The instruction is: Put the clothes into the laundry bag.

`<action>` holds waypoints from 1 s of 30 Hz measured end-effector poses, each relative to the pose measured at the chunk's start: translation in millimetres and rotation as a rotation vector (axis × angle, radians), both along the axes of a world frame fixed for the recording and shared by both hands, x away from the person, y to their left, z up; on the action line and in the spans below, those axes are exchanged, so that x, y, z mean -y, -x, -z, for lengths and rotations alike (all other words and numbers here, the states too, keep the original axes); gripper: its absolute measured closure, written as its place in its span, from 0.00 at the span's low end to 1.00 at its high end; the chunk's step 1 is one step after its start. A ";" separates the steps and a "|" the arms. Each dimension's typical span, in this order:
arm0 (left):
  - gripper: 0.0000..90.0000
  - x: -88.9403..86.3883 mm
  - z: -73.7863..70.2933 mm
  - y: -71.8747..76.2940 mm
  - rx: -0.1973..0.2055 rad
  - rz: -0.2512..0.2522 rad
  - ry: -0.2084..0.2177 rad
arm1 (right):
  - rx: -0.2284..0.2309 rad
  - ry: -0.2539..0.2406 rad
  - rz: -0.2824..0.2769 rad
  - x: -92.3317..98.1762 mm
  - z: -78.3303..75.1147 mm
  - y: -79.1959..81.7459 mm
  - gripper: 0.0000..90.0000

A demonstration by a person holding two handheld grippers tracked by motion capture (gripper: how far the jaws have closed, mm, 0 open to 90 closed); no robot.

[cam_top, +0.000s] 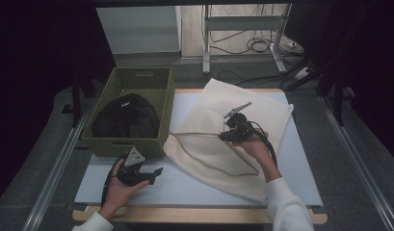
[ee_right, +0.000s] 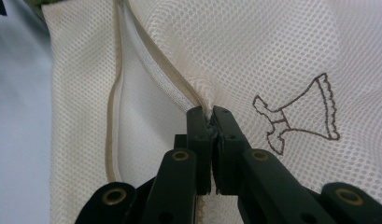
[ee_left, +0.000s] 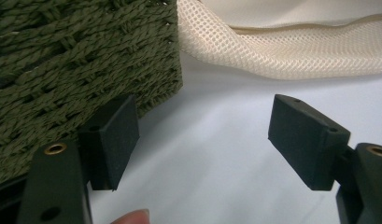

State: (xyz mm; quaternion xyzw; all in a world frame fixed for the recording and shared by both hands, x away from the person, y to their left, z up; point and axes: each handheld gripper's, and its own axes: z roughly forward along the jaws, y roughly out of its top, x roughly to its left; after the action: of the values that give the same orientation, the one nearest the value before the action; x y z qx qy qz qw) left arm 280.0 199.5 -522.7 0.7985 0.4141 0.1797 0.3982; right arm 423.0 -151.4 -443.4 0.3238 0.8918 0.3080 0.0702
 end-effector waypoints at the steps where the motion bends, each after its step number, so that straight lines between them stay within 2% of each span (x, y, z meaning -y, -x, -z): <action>1: 0.27 -0.1 -0.2 0.2 -0.001 -0.003 0.000 | 0.007 -0.013 -0.002 1.5 -3.8 -0.6 0.96; 8: 0.28 1.1 -0.6 1.6 -0.004 -0.036 0.007 | 0.022 -0.043 -0.011 7.0 -11.6 1.4 0.96; 15: 0.27 2.4 -0.5 3.1 0.002 -0.025 -0.001 | 0.061 -0.082 0.002 12.0 -24.2 4.1 0.97; 30: 0.27 -2.0 -1.2 1.9 0.002 -0.015 0.006 | 0.099 -0.155 0.032 22.1 -45.4 0.7 0.97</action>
State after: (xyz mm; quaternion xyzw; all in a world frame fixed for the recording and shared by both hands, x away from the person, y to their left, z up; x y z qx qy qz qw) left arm 278.0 201.6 -521.5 0.7940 0.4204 0.1822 0.3995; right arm 422.3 -173.5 -398.0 0.3267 0.8555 0.3906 0.0938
